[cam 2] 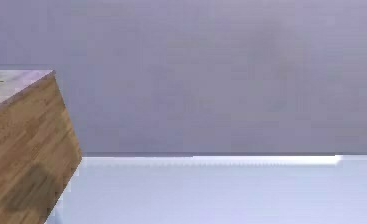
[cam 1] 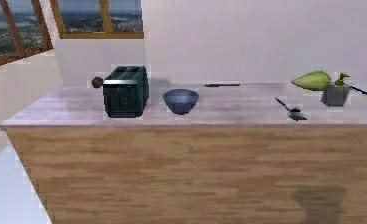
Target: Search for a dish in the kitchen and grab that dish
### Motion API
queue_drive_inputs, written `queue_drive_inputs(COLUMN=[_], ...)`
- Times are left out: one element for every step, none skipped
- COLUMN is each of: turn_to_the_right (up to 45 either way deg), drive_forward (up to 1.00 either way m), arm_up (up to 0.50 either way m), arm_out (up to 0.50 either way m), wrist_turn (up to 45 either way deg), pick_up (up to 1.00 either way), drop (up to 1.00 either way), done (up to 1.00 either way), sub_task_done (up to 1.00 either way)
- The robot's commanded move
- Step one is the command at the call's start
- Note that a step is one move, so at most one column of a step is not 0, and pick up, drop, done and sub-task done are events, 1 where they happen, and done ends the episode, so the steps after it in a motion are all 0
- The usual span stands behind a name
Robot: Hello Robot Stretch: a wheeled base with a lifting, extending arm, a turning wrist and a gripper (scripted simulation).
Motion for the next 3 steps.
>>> queue_drive_inputs(turn_to_the_right=[-9.0, 0.0, -45.0], drive_forward=[0.00, 0.15, 0.00], arm_up=[0.00, 0.00, 0.00], arm_out=[0.00, 0.00, 0.00], wrist_turn=[0.0, 0.0, 0.0], pick_up=[0.00, 0.00, 0.00], drop=[0.00, 0.00, 0.00], done=[0.00, 0.00, 0.00], sub_task_done=[0.00, 0.00, 0.00])
